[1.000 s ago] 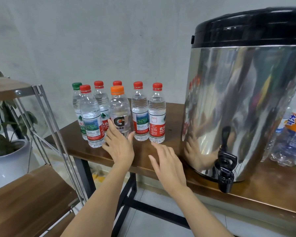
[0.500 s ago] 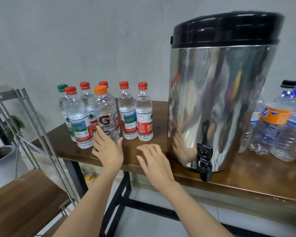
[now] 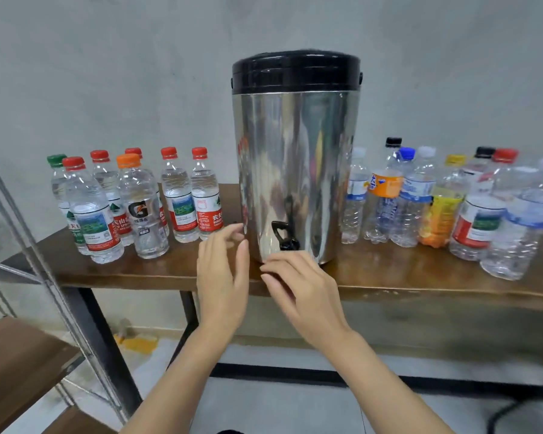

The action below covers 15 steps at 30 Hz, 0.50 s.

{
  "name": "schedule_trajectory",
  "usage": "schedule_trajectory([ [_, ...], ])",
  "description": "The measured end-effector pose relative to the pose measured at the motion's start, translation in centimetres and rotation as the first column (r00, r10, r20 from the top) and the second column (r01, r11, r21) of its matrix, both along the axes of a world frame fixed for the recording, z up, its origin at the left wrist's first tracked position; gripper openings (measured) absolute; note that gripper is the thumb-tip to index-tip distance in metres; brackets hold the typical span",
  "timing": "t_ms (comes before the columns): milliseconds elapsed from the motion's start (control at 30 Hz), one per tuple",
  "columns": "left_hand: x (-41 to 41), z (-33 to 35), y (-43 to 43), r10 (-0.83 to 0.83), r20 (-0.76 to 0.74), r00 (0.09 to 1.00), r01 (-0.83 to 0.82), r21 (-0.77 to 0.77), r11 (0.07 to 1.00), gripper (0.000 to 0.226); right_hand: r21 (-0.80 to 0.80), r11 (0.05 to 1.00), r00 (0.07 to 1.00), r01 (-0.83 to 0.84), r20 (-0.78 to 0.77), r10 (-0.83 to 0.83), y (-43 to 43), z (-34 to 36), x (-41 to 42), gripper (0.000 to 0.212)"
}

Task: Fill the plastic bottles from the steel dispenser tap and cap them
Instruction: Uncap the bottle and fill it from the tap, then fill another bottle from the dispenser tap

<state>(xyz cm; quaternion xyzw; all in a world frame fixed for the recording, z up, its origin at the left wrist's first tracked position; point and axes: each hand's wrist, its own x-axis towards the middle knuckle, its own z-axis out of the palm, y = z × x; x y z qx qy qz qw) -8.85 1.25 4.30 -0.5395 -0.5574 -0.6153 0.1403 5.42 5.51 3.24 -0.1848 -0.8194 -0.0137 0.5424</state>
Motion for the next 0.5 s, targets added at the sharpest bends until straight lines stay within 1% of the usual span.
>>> schedule_trajectory([
  [67, 2.9, 0.6, 0.3, -0.071, -0.026, 0.997, 0.073, 0.072, 0.995, 0.025, -0.001, 0.998, 0.998, 0.067, -0.011, -0.067, 0.5, 0.2, 2.9, 0.028],
  [133, 5.9, 1.0, 1.0, -0.146, -0.047, 0.988, 0.15, 0.108, 0.983, 0.024, -0.008, 0.987, 0.987, 0.158, -0.02, -0.159, 1.3, 0.4, 5.8, 0.031],
  [267, 11.7, 0.7, 4.1, -0.322, -0.054, 0.945, 0.326, 0.089, 0.941, 0.023, -0.058, 0.934, 0.934, 0.352, -0.042, -0.355, 3.7, 0.2, 11.3, 0.025],
  [367, 15.3, -0.5, 7.8, -0.371, -0.052, 0.927, 0.371, -0.013, 0.929, 0.026, -0.121, 0.877, 0.88, 0.466, -0.043, -0.473, 5.4, -0.6, 14.9, 0.028],
  [433, 17.3, -1.6, 10.7, -0.352, -0.068, 0.934, 0.339, -0.15, 0.929, 0.032, -0.153, 0.833, 0.839, 0.532, -0.041, -0.543, 6.3, -1.0, 16.9, 0.033],
  [500, 19.1, -2.6, 13.4, -0.316, -0.117, 0.942, 0.266, -0.314, 0.911, 0.035, -0.181, 0.786, 0.796, 0.591, -0.029, -0.605, 7.3, -1.4, 18.7, 0.042],
])
